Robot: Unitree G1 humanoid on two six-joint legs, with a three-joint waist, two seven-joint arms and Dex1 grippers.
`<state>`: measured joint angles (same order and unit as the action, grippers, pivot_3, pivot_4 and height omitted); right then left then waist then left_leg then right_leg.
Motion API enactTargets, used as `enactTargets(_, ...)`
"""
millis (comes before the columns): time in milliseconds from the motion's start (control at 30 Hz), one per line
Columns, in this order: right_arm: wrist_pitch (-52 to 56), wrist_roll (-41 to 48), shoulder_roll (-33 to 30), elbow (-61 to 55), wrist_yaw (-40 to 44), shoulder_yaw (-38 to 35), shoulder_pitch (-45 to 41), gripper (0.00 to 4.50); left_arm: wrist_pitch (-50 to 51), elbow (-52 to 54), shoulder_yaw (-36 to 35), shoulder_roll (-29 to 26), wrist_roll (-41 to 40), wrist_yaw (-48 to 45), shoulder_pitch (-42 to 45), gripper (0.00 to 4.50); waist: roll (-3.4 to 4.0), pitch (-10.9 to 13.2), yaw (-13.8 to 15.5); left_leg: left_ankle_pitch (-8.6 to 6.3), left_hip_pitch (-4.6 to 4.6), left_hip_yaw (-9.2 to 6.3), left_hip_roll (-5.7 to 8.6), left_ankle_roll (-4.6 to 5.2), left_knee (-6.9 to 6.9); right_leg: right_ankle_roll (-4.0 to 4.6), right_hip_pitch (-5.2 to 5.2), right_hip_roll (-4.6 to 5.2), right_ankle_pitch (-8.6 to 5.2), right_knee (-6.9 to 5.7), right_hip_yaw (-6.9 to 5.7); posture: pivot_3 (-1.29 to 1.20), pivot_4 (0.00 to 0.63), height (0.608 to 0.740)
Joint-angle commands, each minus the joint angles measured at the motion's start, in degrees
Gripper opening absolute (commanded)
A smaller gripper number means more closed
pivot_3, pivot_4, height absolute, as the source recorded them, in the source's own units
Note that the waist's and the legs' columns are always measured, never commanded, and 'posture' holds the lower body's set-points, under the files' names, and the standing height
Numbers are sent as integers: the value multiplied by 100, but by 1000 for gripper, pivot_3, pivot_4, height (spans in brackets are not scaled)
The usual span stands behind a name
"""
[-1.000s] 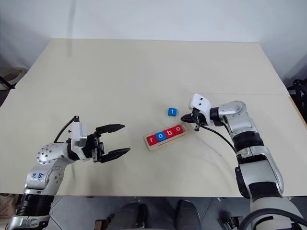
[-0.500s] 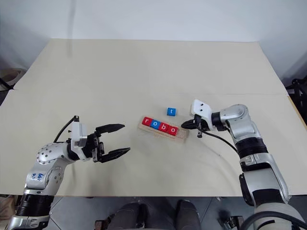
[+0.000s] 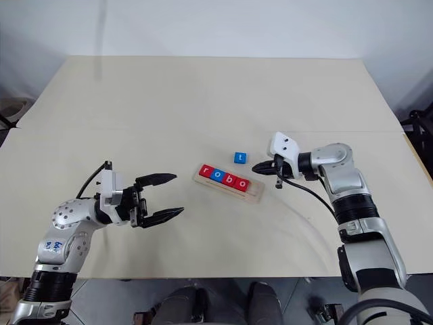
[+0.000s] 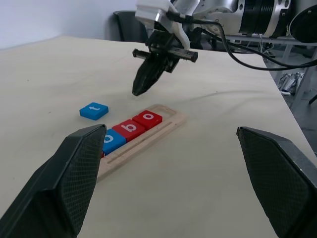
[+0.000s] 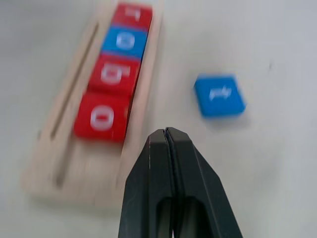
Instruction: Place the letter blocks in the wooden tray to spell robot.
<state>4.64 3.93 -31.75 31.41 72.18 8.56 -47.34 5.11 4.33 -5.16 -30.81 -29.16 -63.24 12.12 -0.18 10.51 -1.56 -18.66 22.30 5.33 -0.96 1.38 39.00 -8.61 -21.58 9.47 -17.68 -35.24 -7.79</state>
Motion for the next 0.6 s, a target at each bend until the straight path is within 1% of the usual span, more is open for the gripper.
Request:
enactTargets(33,-34,-3,179,-159,-202,42,10,28,-77,24,-53,-23,-42,-39,43,4500,0,0,-1,0,1,0,0,0,-1,0,0,0,0,0,0,0,150,740)
enactTargets(300,-621,-290,595,534,-754,159,-249,28,-82,33,-85,-44,-47,-40,20,4500,0,0,-5,0,1,0,2,0,0,0,-1,1,0,0,1,0,150,740)
enactTargets(600,-1182,-432,1030,1237,-641,332,-504,28,-95,103,-121,-41,-51,4,-55,4500,1,1,-16,0,0,0,1,0,-1,0,-1,0,0,-3,1,0,150,740)
